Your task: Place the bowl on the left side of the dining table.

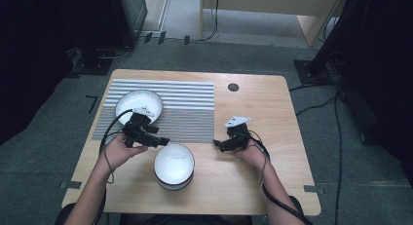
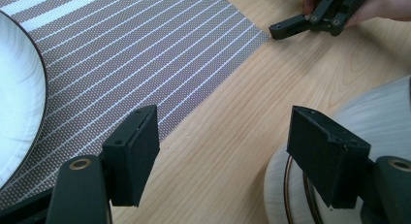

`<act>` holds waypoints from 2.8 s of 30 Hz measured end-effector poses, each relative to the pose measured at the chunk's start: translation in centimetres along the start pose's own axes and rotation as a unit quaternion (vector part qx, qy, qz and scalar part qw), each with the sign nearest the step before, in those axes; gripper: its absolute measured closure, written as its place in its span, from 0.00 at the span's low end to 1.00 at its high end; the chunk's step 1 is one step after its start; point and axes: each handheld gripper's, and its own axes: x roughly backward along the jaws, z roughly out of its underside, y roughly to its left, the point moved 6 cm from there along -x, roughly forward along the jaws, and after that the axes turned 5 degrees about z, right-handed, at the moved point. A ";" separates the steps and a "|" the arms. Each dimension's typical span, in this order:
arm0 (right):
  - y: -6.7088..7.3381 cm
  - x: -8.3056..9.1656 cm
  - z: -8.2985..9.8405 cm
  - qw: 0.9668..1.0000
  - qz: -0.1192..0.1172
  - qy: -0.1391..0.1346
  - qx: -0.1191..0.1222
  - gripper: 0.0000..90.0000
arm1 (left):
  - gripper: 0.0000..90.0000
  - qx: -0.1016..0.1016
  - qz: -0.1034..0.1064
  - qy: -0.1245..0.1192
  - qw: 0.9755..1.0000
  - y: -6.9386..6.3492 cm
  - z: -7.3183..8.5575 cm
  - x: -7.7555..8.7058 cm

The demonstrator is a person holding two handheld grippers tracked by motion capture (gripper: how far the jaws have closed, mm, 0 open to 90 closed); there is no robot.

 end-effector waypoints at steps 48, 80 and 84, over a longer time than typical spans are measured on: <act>0.0 0.0 0.0 1.000 0.000 0.000 0.000 0.06 | 0.33 -0.009 0.014 -0.010 1.000 -3.2 -1.4 3.2; 0.0 0.0 0.0 1.000 0.000 0.000 0.000 0.06 | 0.34 -0.031 0.052 0.014 0.998 -3.8 -0.7 0.0; 0.0 0.0 0.0 1.000 0.000 0.000 0.000 0.06 | 0.36 -0.029 0.053 0.015 0.998 -3.8 -0.6 -0.4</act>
